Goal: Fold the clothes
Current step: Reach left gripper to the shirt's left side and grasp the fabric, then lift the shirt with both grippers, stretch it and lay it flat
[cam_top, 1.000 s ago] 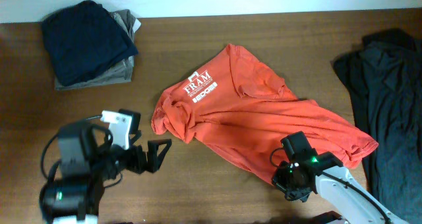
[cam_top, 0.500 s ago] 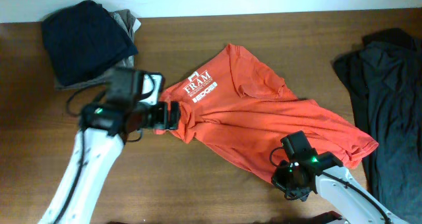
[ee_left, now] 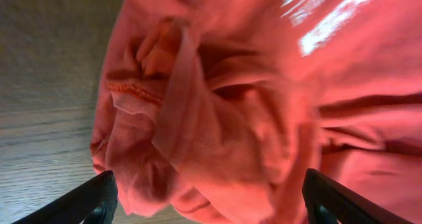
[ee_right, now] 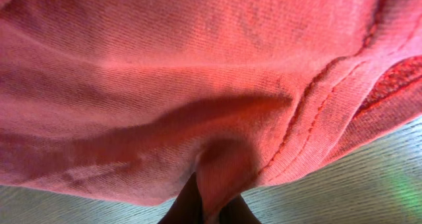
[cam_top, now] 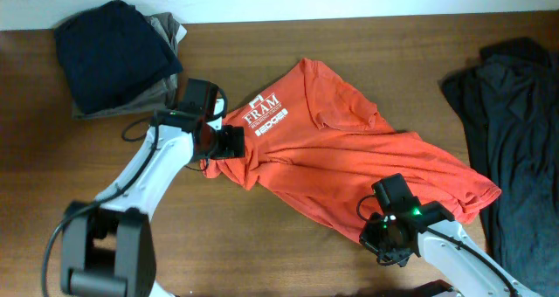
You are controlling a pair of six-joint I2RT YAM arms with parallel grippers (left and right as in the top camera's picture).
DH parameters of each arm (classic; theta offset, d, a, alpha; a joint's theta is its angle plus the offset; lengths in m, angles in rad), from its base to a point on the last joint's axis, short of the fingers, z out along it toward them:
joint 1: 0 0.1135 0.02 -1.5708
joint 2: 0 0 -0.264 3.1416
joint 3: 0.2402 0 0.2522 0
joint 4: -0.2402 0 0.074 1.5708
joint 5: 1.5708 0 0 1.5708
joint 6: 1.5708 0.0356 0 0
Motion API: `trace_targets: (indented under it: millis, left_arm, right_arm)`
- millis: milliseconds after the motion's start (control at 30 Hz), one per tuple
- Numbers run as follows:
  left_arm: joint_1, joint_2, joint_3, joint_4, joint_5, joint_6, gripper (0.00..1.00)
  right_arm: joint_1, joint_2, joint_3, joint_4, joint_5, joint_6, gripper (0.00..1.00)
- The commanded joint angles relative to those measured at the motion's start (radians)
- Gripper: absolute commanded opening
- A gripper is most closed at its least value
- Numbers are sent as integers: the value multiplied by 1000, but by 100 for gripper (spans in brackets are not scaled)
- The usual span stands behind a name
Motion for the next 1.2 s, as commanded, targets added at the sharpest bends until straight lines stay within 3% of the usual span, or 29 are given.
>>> trace_targets:
  millis: [0, 167, 267, 400, 533, 667, 767, 967, 1167]
  left_arm:
    - [8, 48, 13, 7, -11, -27, 84]
    - [8, 50, 13, 40, -11, -27, 73]
    - [8, 51, 13, 48, -11, -29, 57]
    - [8, 51, 13, 48, -11, -31, 52]
    - [8, 51, 13, 50, -11, -31, 38]
    - [8, 51, 13, 59, -14, -31, 32]
    - [8, 51, 13, 62, -15, -31, 0]
    - [12, 26, 84, -34, -15, -31, 1]
    - [12, -81, 257, -191, -19, 14, 1]
  right_arm:
    - [-6, 0, 14, -3, 9, -6, 9]
    - [-6, 0, 14, -3, 9, -6, 9]
    - [-6, 0, 14, -3, 9, -6, 9]
    - [-6, 0, 14, -2, 9, -6, 9]
    - [-6, 0, 14, -2, 9, -6, 9]
    - [-6, 0, 14, -3, 9, -6, 9]
    - [-6, 0, 14, -3, 9, -6, 4]
    - [-6, -2, 89, -66, 18, -56, 4]
    - [-6, -6, 359, -324, 186, -70, 4]
